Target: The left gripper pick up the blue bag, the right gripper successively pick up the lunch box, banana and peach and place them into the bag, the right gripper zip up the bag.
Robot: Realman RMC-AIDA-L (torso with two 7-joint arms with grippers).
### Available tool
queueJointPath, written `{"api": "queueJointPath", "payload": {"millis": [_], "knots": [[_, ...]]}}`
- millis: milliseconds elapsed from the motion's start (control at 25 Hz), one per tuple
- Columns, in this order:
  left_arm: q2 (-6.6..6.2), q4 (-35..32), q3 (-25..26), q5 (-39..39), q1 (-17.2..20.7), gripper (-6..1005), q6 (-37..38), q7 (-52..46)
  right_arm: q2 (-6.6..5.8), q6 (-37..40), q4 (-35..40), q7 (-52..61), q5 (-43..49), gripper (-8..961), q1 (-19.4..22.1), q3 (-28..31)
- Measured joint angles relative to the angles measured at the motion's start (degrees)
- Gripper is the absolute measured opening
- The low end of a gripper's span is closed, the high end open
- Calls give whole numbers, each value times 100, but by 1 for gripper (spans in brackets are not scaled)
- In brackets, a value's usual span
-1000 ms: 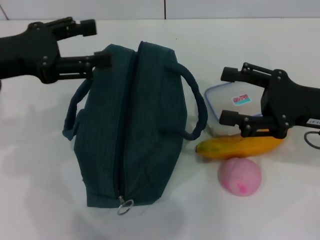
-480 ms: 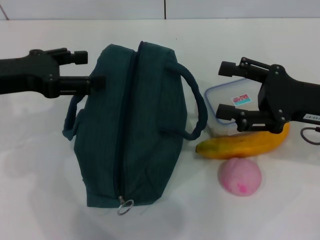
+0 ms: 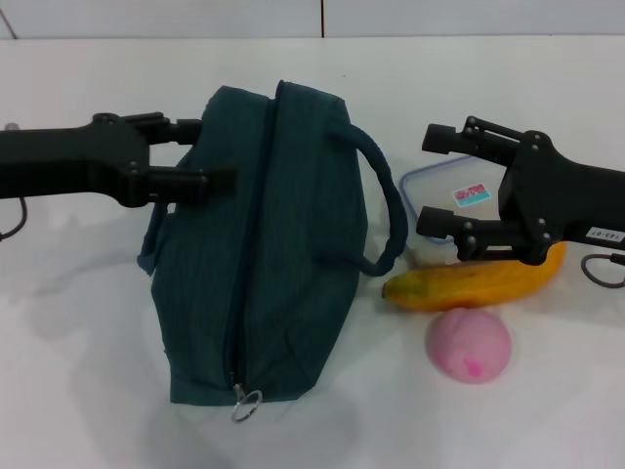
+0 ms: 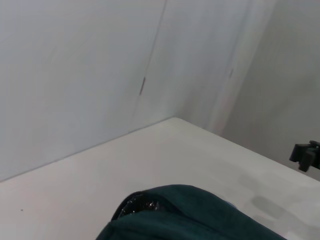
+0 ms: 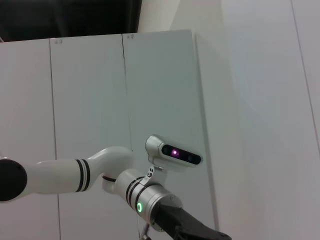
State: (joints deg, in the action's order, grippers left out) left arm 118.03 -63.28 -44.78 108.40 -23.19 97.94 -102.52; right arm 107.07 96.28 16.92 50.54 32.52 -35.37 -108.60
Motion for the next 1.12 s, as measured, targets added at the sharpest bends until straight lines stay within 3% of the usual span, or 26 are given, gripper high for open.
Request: {"api": "queueJointPath", "payload": {"millis": [280, 480, 680, 760, 800, 840, 1000, 1120], "knots": [[22, 48, -119, 31, -78, 824, -11, 8, 37, -43, -27, 0, -1, 818, 94, 2], [124, 36, -87, 0, -37, 722, -29, 268, 57, -61, -35, -6, -14, 814, 183, 11], [135, 53, -93, -54, -68, 620, -121, 336, 131, -77, -60, -7, -41, 809, 353, 132], [140, 53, -111, -60, -107, 561, -154, 338, 269, -116, -95, 69, -51, 808, 538, 496], [142, 53, -116, -61, -122, 522, -161, 339, 269, -116, -95, 69, -51, 807, 538, 496], [142, 53, -141, -61, -151, 482, -166, 351, 446, -147, -158, 119, -55, 806, 739, 921], [141, 54, -326, -44, -224, 330, -175, 377, 828, -154, -213, 68, -59, 802, 1228, 1794], [138, 56, -483, -34, -281, 226, -207, 438, 921, -54, -239, 69, -242, 799, 1479, 2007]]}}
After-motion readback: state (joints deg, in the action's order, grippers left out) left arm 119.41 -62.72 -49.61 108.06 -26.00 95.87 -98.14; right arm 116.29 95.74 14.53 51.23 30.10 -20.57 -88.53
